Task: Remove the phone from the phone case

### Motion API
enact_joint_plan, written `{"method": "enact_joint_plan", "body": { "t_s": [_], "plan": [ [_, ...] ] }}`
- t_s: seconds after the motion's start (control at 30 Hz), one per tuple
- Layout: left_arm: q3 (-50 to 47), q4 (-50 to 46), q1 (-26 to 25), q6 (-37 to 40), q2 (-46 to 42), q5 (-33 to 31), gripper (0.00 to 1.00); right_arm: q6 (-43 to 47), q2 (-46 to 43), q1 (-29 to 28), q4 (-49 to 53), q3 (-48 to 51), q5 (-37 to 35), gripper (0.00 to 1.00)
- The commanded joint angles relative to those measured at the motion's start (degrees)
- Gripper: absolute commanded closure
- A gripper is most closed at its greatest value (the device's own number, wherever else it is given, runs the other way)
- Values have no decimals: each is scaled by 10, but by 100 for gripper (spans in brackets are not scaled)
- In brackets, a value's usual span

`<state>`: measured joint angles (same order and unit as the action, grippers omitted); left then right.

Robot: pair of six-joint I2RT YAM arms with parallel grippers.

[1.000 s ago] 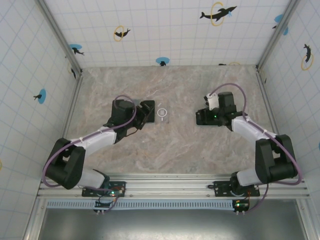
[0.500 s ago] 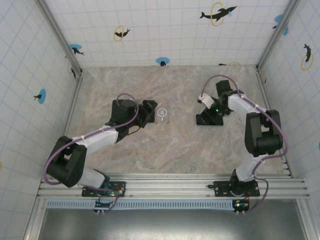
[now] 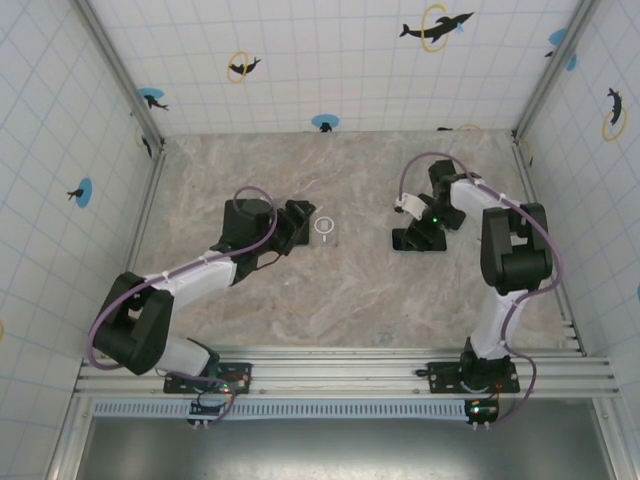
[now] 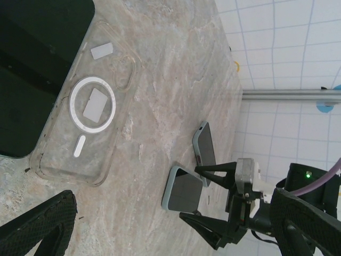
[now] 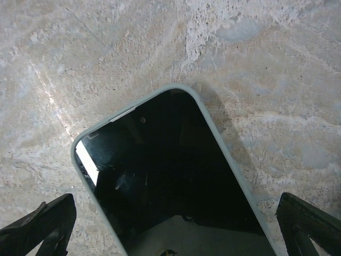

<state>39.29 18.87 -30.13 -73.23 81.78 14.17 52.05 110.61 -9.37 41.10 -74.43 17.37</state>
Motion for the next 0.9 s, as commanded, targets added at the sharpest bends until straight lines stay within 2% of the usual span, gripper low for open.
{"method": "enact_joint_plan", "body": {
  "t_s": [0.0, 0.3, 0.6, 0.87],
  "plan": [
    [2, -1, -4, 19, -6, 7, 5, 13, 17, 0, 20, -21, -5, 1],
    [3, 0, -3, 21, -7, 10, 5, 18, 4, 3, 20, 20, 5, 1],
    [7, 7, -4, 20, 2, 16, 5, 10, -64, 3, -30, 125, -24, 1],
    [10, 10, -4, 20, 8, 20, 5, 1, -90, 4, -53, 171, -65, 6]
  ]
}}
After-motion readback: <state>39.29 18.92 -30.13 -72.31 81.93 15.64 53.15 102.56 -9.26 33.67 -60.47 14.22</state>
